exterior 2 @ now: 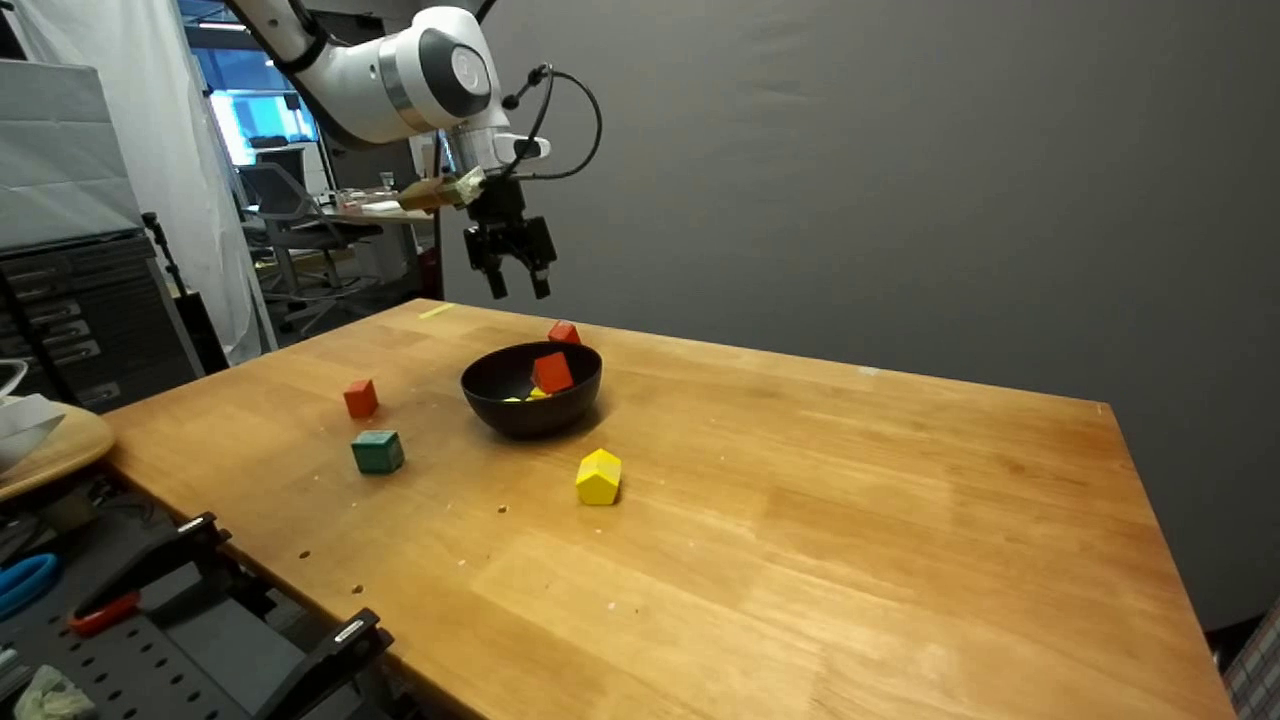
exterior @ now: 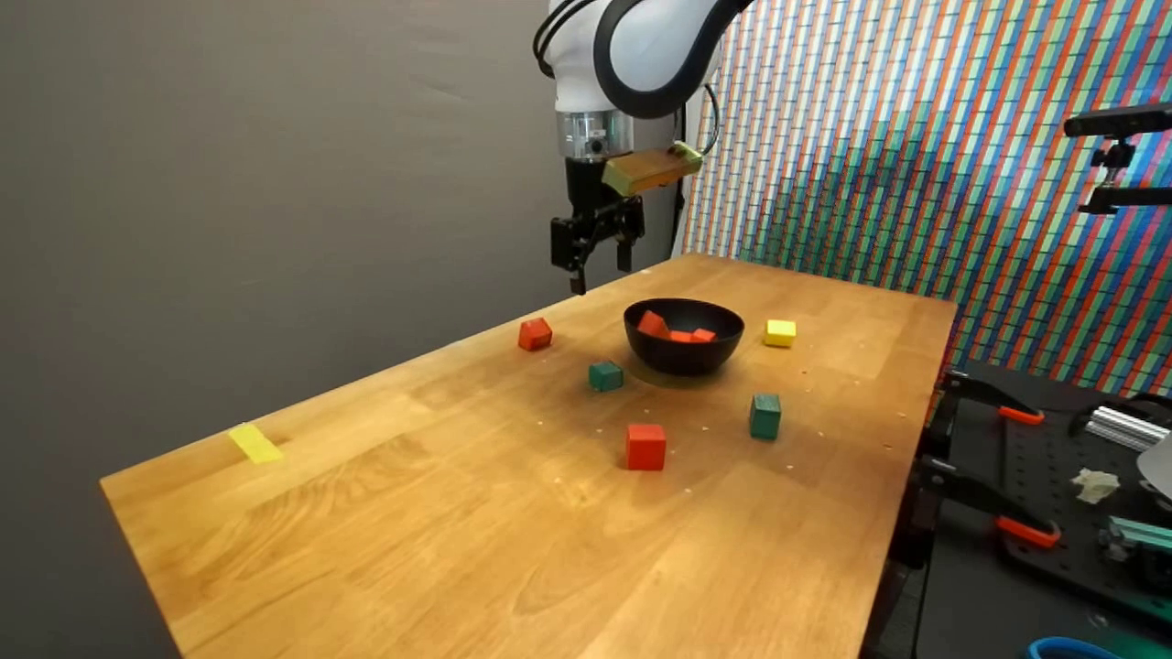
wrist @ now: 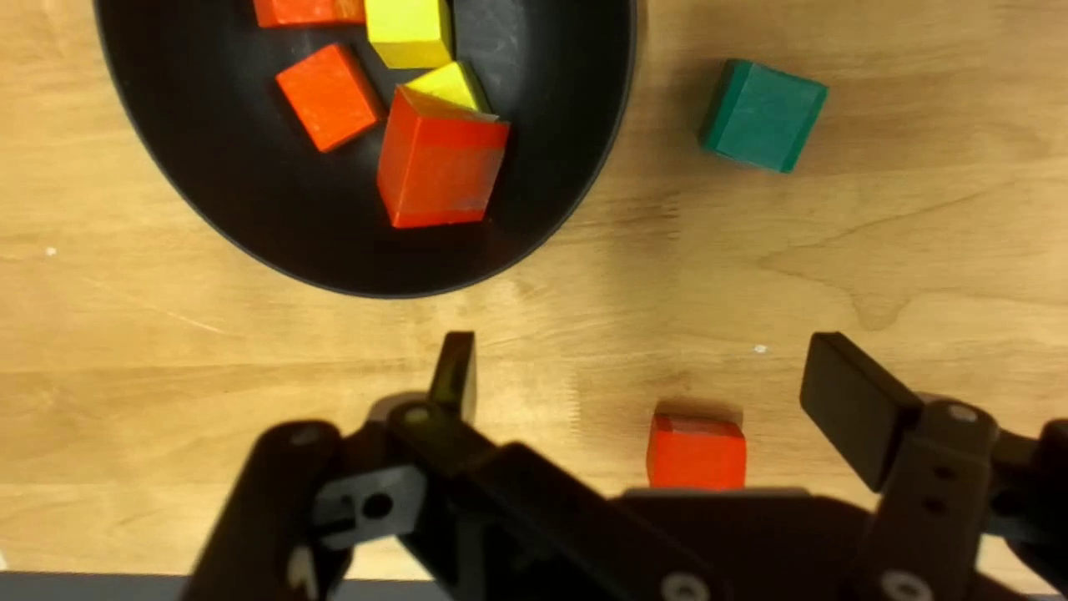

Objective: Remove the blocks from the bowl

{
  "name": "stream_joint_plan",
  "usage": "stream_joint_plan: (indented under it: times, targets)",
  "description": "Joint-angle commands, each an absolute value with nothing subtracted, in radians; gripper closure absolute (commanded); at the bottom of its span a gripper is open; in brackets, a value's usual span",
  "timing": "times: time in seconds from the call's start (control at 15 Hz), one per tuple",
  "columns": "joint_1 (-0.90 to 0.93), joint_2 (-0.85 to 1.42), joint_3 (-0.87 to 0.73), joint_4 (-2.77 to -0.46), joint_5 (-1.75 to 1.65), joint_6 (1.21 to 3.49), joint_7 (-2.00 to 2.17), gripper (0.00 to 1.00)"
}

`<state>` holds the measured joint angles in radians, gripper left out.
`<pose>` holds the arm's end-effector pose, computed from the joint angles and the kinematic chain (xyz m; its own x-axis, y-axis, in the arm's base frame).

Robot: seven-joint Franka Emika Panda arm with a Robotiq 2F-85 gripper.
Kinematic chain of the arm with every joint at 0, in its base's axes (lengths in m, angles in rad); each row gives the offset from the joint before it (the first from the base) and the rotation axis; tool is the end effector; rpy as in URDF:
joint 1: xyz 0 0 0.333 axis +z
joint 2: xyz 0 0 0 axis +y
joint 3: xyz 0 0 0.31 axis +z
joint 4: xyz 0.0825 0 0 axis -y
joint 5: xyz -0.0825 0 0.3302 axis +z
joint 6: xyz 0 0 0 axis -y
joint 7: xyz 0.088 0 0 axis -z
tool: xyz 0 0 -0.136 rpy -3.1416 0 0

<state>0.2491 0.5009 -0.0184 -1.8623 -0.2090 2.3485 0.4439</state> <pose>0.5840 0.1303 0.2515 0.9973 -0.0597 0.0422 -0.0654 -0.9864 0.1508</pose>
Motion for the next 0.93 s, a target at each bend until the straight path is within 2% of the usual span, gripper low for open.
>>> stream_joint_plan:
  times: [0.0,0.47,0.87]
  targets:
    - [0.234,0.455,-0.059,-1.986,-0.186,2.502,0.560,0.00]
    - [0.239,0.355,-0.142,-2.204,-0.198,2.687,0.735,0.00]
    - [0.151,0.320,-0.064,-2.310,-0.088,2.781,0.561,0.00]
